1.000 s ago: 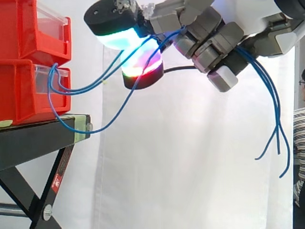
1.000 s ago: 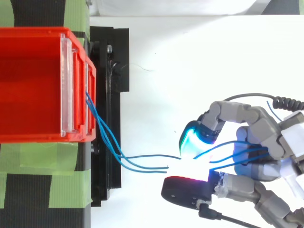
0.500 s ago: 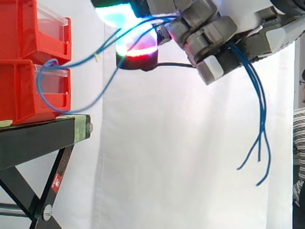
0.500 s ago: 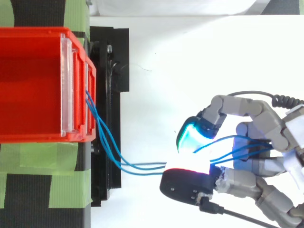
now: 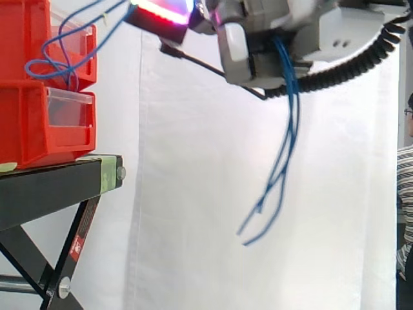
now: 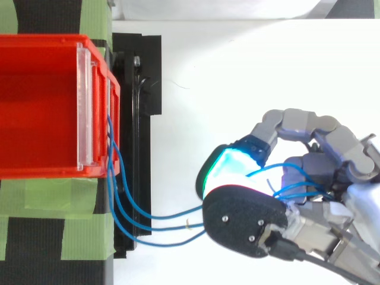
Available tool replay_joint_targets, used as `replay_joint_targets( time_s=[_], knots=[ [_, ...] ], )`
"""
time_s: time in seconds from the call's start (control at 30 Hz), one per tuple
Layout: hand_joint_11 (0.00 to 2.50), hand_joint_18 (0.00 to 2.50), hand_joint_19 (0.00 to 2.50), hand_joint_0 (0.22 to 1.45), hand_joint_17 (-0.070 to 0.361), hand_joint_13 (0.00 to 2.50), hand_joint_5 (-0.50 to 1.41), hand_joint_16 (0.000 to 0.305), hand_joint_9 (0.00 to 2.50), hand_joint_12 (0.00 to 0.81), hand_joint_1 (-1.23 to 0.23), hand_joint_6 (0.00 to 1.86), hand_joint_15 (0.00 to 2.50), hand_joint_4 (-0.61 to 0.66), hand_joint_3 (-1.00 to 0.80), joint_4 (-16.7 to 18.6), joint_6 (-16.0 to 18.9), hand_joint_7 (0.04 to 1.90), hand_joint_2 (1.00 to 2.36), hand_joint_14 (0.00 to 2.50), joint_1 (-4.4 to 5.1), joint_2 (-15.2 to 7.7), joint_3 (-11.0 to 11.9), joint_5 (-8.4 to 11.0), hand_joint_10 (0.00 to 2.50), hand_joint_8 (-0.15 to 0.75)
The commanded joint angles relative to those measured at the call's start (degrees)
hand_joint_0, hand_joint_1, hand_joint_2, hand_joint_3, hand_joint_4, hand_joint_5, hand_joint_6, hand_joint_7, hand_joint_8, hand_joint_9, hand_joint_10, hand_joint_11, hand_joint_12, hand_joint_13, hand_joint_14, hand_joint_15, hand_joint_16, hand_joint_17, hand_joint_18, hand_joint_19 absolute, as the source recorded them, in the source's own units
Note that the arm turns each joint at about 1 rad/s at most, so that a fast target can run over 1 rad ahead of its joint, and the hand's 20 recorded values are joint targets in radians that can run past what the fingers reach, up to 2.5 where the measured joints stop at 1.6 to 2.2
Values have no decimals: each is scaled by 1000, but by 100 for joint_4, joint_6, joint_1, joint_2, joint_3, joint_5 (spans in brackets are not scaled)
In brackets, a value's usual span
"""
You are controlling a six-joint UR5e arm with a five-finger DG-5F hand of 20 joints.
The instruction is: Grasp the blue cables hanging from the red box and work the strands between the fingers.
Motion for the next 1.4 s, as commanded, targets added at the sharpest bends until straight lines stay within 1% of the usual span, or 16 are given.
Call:
replay_joint_targets(
  time_s=[0.0, 0.13, 0.27, 0.3, 0.4, 0.43, 0.53, 0.67, 0.87, 0.97, 1.0, 1.03, 1.1, 1.2, 1.3, 1.37],
  knots=[
    [2500, 1462, 1184, 910, 104, 1081, 148, 46, 987, 419, -604, 984, 1644, 248, -623, 260, 98, 1220, 1015, 2500, 0, 0, 0, -243, 2500, 384],
    [2500, 1462, 1184, 910, 104, 1081, 148, 46, 987, 419, -604, 983, 1644, 243, -623, 357, 72, 1222, 1015, 2500, -17, 0, 0, -595, 2500, 384],
    [2500, 1462, 1184, 909, 104, 1081, 147, 46, 987, 419, -604, 985, 1644, 248, -618, 375, -174, 1219, 1015, 2500, -105, 0, 0, -1061, 2500, 384],
    [2500, 1462, 1184, 911, 104, 1081, 147, 46, 987, 419, -604, 985, 1644, 248, -630, 384, -350, 1219, 1015, 2500, -123, 0, 0, -1324, 2500, 384],
    [2500, 1462, 1184, 910, 104, 1081, 147, 46, 987, 419, -604, 985, 1644, 243, -627, 577, -666, 1220, 1015, 2500, -167, 0, 0, -1773, 2500, 384],
    [2500, 1462, 1184, 909, 104, 1081, 148, 46, 987, 419, -604, 985, 1644, 248, -624, 647, -693, 1219, 1016, 2500, -167, 0, 0, -1808, 2500, 384],
    [2500, 1462, 1184, 910, 104, 1081, 147, 46, 987, 419, -604, 982, 1644, 249, -628, 911, -745, 1229, 1015, 2500, -167, 0, 0, -1799, 2500, 384],
    [2500, 1462, 1184, 910, 104, 1081, 147, 46, 987, 419, -604, 986, 1644, 248, -628, 999, -736, 1219, 1015, 2500, -176, -9, 0, -1790, 2500, 384],
    [2500, 1462, 1184, 910, 104, 1081, 147, 46, 987, 419, -603, 985, 1644, 244, -626, 1043, -596, 1221, 1014, 2500, -88, 0, 0, -1773, 2500, 384],
    [2500, 1462, 1184, 910, 104, 1081, 148, 46, 987, 419, -603, 985, 1644, 247, -625, 1016, -139, 1219, 1015, 2500, 18, 0, 0, -1579, 2500, 384],
    [2500, 1462, 1184, 910, 104, 1081, 148, 46, 987, 419, -603, 985, 1644, 248, -629, 1016, -139, 1219, 1015, 2500, 18, 0, 0, -1579, 2500, 384],
    [2500, 1462, 1184, 909, 104, 1081, 148, 46, 987, 419, -603, 985, 1644, 248, -622, 920, 292, 1220, 1015, 2500, 106, -9, 0, -1316, 2500, 384],
    [2500, 1462, 1184, 910, 104, 1081, 147, 46, 987, 419, -603, 986, 1644, 248, -626, 805, 556, 1219, 1015, 2500, 149, -9, 0, -1122, 2500, 384],
    [2500, 1462, 1184, 909, 104, 1081, 149, 46, 987, 419, -603, 981, 1644, 249, -622, 542, 1452, 1223, 1016, 2500, 290, -88, 0, -700, 2500, 384],
    [2500, 1462, 1184, 910, 104, 1081, 150, 46, 987, 419, -604, 980, 1644, 248, -622, 269, 2041, 1224, 1015, 2500, 387, -220, 0, -648, 2500, 384],
    [2500, 1462, 1184, 910, 104, 1081, 150, 46, 987, 419, -604, 980, 1644, 248, -622, 129, 2269, 1224, 1015, 2500, 422, -228, 0, -639, 2500, 384]
  ],
)
